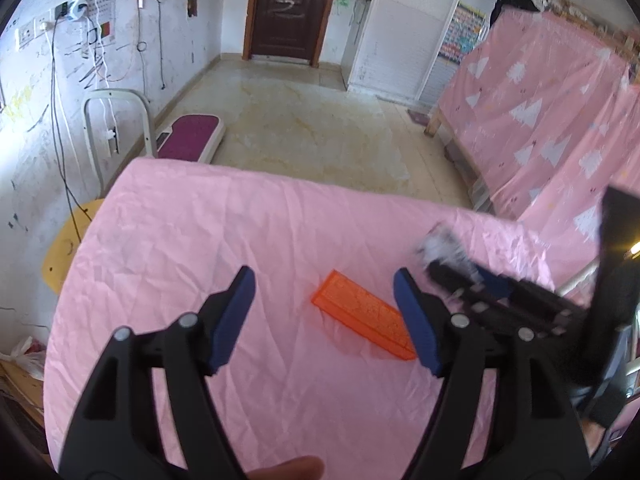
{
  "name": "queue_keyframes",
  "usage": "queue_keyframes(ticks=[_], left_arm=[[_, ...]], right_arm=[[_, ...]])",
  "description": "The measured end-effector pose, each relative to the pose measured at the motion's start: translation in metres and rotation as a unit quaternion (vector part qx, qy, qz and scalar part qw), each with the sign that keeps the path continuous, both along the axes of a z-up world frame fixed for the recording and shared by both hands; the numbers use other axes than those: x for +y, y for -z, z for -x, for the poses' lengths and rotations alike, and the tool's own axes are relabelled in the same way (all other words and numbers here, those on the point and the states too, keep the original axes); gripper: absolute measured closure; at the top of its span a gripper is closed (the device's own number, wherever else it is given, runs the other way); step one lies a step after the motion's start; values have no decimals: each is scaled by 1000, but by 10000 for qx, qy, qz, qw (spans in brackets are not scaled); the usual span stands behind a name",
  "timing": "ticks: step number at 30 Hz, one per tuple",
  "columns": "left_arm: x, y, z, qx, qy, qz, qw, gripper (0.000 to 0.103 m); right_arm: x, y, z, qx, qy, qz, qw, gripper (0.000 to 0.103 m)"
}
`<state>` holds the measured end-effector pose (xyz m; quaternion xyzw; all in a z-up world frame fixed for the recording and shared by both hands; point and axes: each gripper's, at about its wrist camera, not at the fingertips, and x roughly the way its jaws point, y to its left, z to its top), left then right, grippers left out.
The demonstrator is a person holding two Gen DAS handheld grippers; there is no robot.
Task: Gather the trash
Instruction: 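Grasp the white Hello Kitty packet with the right tool while the left tool grasps the orange box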
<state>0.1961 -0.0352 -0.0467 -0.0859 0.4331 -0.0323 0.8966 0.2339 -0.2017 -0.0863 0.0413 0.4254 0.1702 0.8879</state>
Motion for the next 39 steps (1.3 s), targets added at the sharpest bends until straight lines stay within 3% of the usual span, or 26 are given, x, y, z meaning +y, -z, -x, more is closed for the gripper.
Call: queue_keyframes(ticks=[14,27,30,37,39], left_arm=[[-36,31,-19,897,-131,-31,9959,35],[-59,44,-38,1249,-235,18,9919,35],[-65,45,-40,1227,-242,-103,9921,44],[-72,44,-42,1201,-248,-300,9920,80],[-73,45,-41,1194,-220,-356,9920,81]], right_arm=[[-47,-17,19,-398,278,-102,9988,85],[-62,-18,25,-396,286,-277,9984,85],[-67,-19,27,-403,292,-310,9983,85],[-74,-19,30,-400,317,-373,9980,85],[-73,-21,31,-416,320,-369,9979,85]])
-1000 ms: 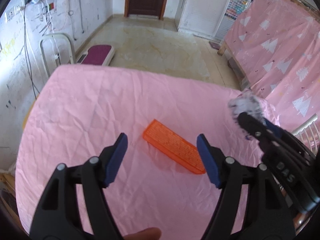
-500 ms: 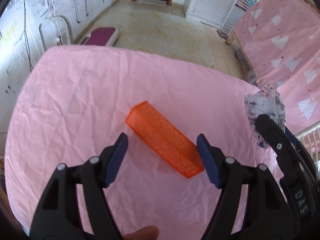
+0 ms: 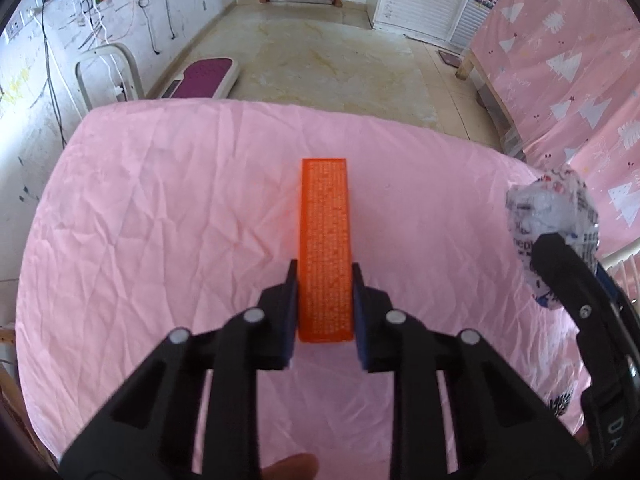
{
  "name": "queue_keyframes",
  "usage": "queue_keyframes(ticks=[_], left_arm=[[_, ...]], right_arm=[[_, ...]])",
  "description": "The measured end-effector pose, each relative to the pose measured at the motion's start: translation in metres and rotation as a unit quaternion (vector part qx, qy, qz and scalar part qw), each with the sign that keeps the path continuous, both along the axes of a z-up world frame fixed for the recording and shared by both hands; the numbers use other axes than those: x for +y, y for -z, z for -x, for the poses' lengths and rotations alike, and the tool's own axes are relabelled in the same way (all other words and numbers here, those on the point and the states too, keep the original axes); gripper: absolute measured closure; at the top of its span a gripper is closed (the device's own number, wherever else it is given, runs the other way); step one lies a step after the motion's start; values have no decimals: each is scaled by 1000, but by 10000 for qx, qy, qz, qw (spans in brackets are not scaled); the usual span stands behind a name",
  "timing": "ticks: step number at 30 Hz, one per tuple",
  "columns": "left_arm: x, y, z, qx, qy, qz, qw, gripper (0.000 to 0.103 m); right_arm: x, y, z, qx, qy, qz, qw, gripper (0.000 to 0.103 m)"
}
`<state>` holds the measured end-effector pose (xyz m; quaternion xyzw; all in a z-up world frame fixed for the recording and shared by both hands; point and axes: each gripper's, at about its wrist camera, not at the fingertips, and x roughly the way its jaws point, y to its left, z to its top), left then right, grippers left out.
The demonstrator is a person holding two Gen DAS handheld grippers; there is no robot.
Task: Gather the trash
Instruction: 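Grasp the white Hello Kitty packet with the right tool while the left tool grasps the orange box, then carry the packet and orange box to the orange bucket and open both tools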
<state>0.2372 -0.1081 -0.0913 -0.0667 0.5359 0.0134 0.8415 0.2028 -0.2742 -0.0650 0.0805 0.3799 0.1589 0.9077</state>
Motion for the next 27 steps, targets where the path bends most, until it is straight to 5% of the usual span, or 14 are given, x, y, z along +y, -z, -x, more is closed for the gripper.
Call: queue_keyframes(ticks=[12,27], left_arm=[[-15,-25,25,-358,230,-63,9991,81],[-87,-66,72,-919,885,-205,9916,81]], right_arm=[[-27,-15,27,-183,326,14,9993,85],[-120,-29,86,-480,1084,-143,9928,85]])
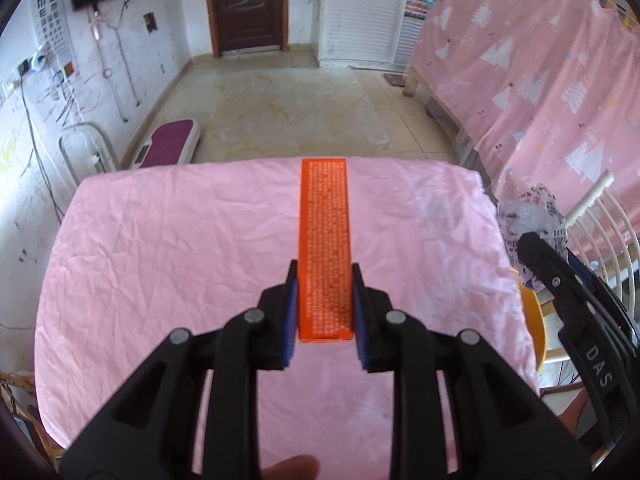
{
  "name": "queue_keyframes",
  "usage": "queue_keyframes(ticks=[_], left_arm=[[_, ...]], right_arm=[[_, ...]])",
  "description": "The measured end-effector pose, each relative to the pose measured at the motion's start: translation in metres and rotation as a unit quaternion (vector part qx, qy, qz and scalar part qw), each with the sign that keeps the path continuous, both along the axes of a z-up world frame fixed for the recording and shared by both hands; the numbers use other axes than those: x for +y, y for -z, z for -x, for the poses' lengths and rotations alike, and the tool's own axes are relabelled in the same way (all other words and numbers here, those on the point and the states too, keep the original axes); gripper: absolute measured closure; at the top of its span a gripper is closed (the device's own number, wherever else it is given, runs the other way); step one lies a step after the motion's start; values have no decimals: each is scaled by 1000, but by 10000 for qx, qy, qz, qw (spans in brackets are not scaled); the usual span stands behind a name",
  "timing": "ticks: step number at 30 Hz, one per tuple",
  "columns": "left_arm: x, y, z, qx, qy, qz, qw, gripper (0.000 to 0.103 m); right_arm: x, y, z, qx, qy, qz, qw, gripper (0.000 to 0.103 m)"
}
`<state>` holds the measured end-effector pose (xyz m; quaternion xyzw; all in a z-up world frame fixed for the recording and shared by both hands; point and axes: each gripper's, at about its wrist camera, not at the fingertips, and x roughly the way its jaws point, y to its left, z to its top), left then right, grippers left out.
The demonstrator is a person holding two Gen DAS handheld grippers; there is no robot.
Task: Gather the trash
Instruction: 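Carry the packet and orange box to the orange bucket and open both tools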
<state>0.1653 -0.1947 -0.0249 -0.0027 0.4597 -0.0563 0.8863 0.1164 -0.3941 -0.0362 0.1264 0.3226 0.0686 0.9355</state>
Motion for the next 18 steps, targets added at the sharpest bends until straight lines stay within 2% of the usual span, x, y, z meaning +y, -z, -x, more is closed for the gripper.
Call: queue_keyframes(ticks=[11,18], left_arm=[[-52,-11,20,-200,420,-184,9987,81],[-92,-15,36,-277,845,-117,9960,81]], right_arm=[[-64,-3,33,-174,505,-132,9985,85],[-104,4,54,-201,856,-205,9959,85]])
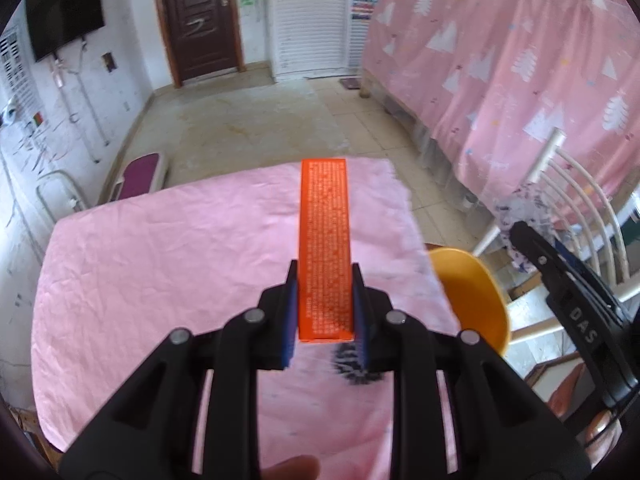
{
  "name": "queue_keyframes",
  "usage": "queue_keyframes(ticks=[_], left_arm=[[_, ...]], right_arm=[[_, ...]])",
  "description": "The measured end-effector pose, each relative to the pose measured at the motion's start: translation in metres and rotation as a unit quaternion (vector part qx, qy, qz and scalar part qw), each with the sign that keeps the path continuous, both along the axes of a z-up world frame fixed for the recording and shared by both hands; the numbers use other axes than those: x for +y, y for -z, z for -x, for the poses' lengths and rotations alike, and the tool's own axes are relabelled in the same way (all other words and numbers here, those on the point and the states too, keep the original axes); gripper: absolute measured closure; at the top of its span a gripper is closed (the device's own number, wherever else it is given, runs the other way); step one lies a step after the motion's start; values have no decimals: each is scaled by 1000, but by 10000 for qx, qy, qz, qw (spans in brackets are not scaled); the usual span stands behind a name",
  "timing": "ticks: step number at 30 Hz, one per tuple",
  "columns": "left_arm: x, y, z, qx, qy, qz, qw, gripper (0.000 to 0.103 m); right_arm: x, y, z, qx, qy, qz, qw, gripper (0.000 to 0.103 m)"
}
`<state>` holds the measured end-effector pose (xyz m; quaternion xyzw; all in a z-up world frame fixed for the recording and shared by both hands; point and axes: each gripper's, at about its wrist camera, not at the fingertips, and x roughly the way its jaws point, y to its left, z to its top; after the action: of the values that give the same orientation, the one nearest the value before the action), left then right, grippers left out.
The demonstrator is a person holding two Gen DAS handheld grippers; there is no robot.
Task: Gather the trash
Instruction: 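Carry the packet and orange box to the orange bucket and open both tools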
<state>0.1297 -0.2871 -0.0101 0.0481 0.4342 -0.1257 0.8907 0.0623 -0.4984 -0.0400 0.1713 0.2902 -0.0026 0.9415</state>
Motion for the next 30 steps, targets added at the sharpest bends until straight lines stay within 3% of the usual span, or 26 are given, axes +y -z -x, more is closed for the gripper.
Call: queue_keyframes(ticks=[11,28,30], left_arm=[[-61,10,8,-11,529,-143,9985,81],[-135,27,17,132,1229,-190,9922,81],[-135,28,15,153,1191,-147,9927,75]], right_arm=[[-49,22,15,57,245,-215,9995,85],[-76,38,17,125,491,-455,9977,85],[-78,40,15,143,507,-463,9975,85]])
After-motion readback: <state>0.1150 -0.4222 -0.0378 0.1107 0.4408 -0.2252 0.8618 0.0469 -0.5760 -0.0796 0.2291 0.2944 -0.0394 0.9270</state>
